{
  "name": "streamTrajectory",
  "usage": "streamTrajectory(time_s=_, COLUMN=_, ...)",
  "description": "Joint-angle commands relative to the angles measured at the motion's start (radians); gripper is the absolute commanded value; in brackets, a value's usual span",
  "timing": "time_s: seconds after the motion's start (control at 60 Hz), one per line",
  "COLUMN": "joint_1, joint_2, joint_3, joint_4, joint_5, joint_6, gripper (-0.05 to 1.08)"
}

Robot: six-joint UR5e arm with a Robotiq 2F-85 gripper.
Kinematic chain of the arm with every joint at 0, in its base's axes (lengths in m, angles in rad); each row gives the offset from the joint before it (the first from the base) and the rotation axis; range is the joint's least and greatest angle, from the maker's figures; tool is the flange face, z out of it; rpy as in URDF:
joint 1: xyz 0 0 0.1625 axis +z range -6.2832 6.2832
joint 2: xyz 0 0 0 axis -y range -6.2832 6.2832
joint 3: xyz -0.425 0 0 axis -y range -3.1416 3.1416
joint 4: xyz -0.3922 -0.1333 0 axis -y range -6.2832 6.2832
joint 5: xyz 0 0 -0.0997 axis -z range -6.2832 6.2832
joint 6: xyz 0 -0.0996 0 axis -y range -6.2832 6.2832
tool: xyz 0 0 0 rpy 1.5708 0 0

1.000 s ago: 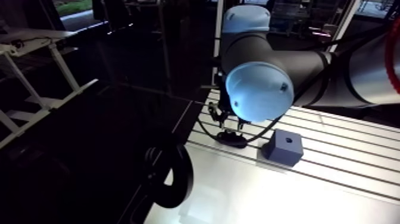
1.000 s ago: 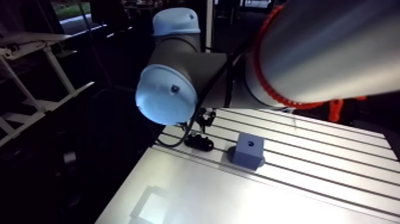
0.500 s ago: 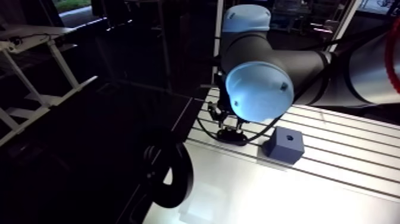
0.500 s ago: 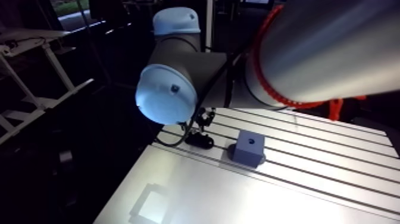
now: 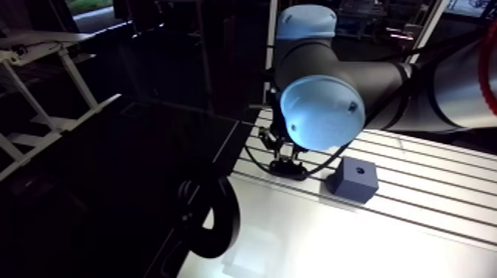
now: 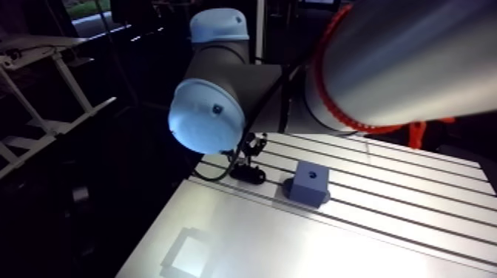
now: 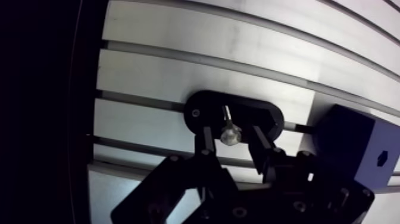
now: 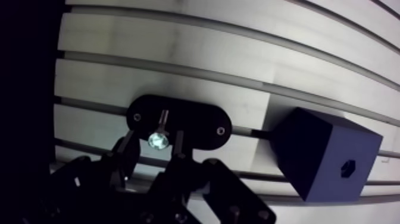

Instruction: Pick up the M10 bolt and insert it into the hex recess until seated.

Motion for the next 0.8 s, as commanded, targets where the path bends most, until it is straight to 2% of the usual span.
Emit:
streamTrajectory(time_s=0.017, joint_1=0.000, joint_2=0.002, joint_3=-0.001, joint_4=0.000, joint_5=0.000, joint_6=-0.001, gripper=0.58)
streamTrajectory(time_s=0.8, joint_1=-0.001, joint_2=0.009, joint_3=-0.003, joint_4=0.000, joint_5=-0.001, joint_6=-0.003, gripper=0.61)
